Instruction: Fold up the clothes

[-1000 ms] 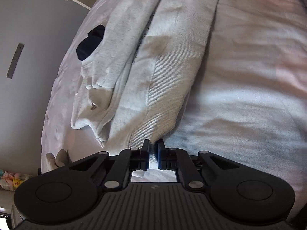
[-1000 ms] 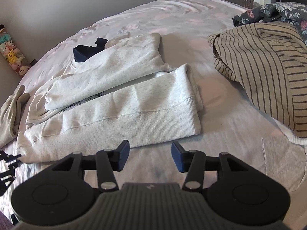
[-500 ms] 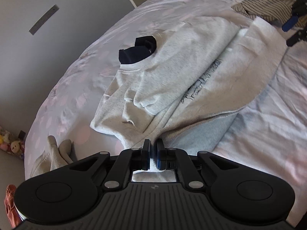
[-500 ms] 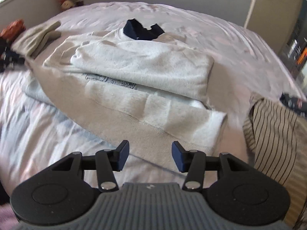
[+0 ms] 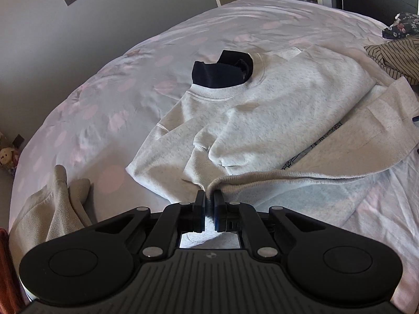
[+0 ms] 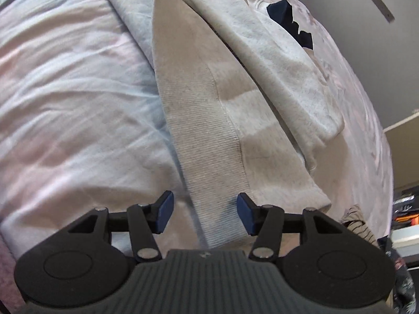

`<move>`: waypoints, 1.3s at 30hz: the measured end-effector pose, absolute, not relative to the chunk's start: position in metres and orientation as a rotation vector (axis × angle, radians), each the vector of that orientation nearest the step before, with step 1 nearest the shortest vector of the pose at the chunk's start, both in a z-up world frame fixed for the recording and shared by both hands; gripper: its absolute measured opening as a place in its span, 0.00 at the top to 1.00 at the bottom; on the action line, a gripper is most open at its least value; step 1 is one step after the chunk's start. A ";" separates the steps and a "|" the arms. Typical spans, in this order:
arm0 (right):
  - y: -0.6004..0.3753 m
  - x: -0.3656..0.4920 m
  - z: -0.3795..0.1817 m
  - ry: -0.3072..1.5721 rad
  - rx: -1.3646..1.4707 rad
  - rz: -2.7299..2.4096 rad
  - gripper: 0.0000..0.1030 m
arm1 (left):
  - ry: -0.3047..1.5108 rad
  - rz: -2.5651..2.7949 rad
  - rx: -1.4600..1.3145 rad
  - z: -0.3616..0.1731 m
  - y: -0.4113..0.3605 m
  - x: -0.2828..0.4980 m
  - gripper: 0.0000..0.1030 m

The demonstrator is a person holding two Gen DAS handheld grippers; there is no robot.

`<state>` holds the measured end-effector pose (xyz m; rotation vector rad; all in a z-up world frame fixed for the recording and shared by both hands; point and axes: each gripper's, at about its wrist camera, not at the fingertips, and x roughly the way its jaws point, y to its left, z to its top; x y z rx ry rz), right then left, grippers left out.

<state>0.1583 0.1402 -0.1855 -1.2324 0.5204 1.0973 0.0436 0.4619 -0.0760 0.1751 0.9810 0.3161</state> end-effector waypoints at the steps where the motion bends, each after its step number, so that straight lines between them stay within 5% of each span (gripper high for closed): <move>1: 0.139 0.158 -0.189 0.483 -1.265 1.092 0.45 | 0.982 0.319 0.169 -0.077 0.465 0.045 0.96; 5: 0.133 0.151 -0.205 0.323 -1.444 1.059 0.47 | 0.985 0.327 0.151 -0.081 0.476 0.048 0.96; 8: 0.129 0.151 -0.202 0.297 -1.460 1.054 0.58 | 0.981 0.326 0.147 -0.080 0.476 0.045 0.96; 12: 0.120 0.144 -0.192 0.221 -1.461 1.006 0.93 | 0.962 0.328 0.145 -0.073 0.472 0.032 0.96; 13: 0.118 0.143 -0.183 0.207 -1.423 0.974 0.94 | 0.956 0.329 0.145 -0.071 0.470 0.027 0.96; 27: 0.074 0.094 -0.053 0.009 -0.928 0.596 0.95 | 0.606 0.407 0.064 0.012 0.405 -0.101 0.97; 39: 0.026 0.020 -0.027 -0.103 -0.758 0.462 0.95 | 0.381 0.472 0.012 0.031 0.346 -0.184 0.97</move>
